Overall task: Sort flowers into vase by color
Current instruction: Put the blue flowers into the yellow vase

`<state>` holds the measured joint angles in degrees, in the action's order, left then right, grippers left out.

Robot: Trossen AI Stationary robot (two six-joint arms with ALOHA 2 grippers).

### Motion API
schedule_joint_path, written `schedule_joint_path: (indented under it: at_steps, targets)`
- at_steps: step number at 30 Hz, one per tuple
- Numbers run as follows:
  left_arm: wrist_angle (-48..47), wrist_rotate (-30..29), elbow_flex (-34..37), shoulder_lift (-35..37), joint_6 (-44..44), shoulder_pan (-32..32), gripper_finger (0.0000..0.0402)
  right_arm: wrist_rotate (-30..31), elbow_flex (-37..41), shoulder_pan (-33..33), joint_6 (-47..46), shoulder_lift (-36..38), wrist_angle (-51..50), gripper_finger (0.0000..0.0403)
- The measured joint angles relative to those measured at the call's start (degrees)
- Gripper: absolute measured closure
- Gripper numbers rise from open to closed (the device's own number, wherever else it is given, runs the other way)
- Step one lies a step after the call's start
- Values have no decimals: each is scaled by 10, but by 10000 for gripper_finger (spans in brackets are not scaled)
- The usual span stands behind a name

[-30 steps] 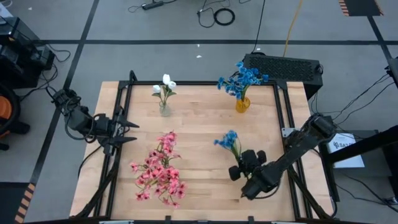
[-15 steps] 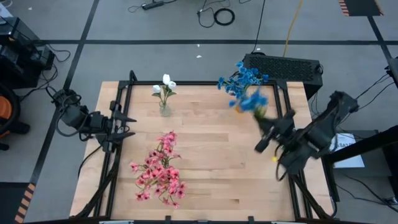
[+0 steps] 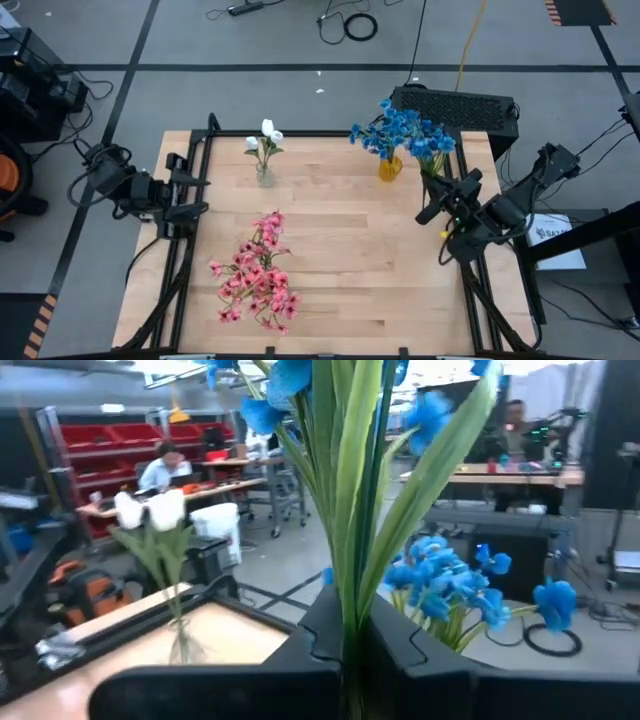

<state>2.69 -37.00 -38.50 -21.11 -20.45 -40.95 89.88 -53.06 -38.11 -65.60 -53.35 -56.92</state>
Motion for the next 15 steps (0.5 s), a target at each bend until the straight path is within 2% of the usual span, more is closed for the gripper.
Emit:
schedule_joint_path:
  at_steps: [5, 7, 9, 11, 15]
  targets:
    - [90, 0, 0, -31, -33, 0, 185, -2, -19, 20, 55, -2, 79, 401]
    - [125, -7, -1, -49, -50, 2, 185, -10, -34, 21, 134, -4, 145, 401]
    - [132, -16, -14, -68, -55, 7, 185, -46, -52, 21, 244, -9, 226, 401]
    - [130, -21, -34, -91, -53, 15, 185, -101, -74, 28, 370, -11, 314, 400]
    - [105, -5, -78, -142, -31, 30, 185, -302, -115, 49, 615, -11, 489, 400]
